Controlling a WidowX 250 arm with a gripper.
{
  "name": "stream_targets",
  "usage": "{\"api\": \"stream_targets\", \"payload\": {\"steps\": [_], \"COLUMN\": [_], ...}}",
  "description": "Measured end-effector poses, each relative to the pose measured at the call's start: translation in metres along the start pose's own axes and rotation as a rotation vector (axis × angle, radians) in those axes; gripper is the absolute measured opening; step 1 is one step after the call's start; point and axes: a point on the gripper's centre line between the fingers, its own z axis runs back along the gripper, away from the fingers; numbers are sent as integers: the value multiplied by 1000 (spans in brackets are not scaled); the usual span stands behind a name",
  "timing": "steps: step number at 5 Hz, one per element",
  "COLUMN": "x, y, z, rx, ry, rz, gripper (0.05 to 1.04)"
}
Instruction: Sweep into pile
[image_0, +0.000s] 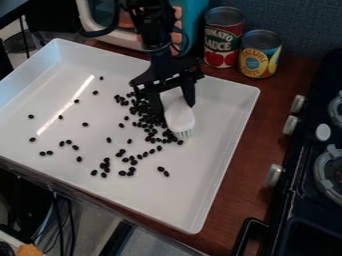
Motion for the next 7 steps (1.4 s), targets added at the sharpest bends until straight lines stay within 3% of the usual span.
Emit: {"api": "stream_targets", "payload": {"steps": [3,6,7], "x": [17,40,45], "y": [35,100,124], "z": [0,10,13], "rx": [-6,9,38], "ry": [-39,-62,-89], "rz": [52,166,173], "gripper": [709,708,708]}}
